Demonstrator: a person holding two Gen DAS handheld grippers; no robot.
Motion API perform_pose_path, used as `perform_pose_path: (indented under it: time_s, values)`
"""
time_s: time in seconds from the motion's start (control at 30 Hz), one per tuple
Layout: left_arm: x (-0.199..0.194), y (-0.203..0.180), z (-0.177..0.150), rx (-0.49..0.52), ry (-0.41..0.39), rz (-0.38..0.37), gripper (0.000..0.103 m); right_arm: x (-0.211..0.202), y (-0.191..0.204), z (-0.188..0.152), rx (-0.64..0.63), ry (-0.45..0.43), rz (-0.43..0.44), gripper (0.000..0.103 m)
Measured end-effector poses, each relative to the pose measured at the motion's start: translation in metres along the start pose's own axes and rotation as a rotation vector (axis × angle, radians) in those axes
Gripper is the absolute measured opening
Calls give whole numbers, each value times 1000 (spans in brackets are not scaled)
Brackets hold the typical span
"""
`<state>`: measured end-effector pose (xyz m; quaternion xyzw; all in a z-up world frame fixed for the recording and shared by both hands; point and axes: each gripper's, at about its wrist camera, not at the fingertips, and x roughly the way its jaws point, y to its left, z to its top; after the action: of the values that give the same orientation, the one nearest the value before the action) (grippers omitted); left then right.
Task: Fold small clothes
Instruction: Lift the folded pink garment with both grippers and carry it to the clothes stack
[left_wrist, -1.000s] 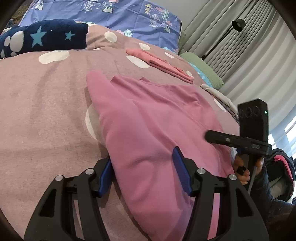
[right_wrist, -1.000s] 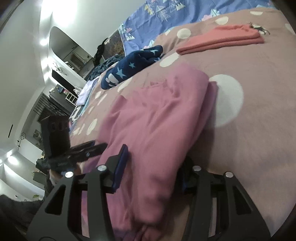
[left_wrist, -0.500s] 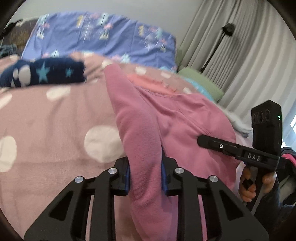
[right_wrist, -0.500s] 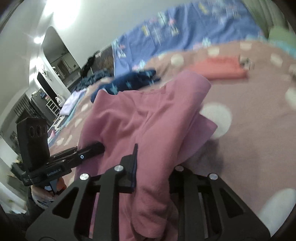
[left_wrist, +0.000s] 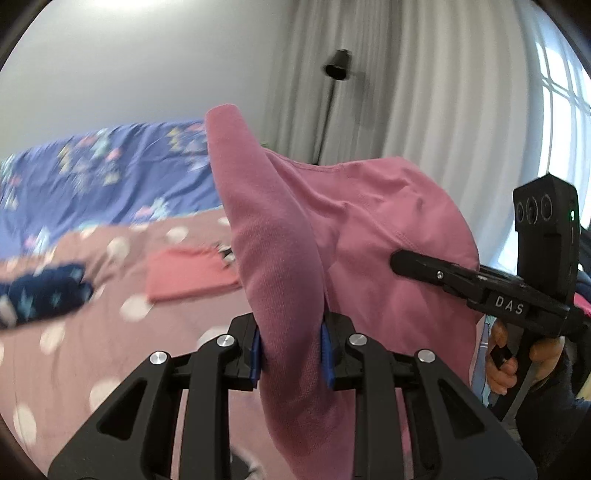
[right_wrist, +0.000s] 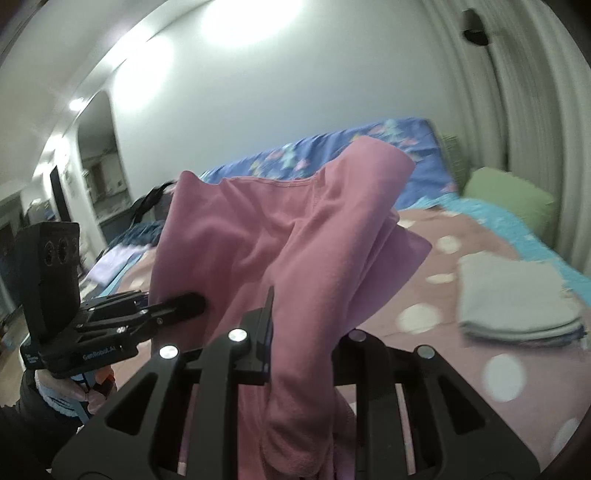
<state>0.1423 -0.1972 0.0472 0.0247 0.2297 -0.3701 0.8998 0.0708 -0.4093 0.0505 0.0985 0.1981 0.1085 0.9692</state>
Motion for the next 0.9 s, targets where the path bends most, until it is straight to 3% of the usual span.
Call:
perform_pose_path:
  time_s: [0.27,0.43,0.73,0.77,0.8,0.83,0.87,0.9]
  values:
    - [98,-58,80,107,55,-102,25,-24,-86,51,0,-75,-201,20]
    - [161,-92,117,179,50,-113,25,-23,-150,83,37,-94,-313,20]
    - [279,-121,142,258,83,-50,25,31,-248,106,78,-72,-460,20]
    - [290,-121,141,257,83,-43,26,39,-257,106,79,-71,-474,20]
    - [305,-122,138,255,84,-29,34,48,-270,104,86,-69,-492,20]
    - [318,-120,134,258,89,-2,43,58,-283,101,93,-62,-518,23]
    - [333,-119,128,264,102,54,59,69,-301,96,105,-42,-588,41]
    - [351,-117,115,270,149,100,60,77,-312,88,128,-15,-650,57]
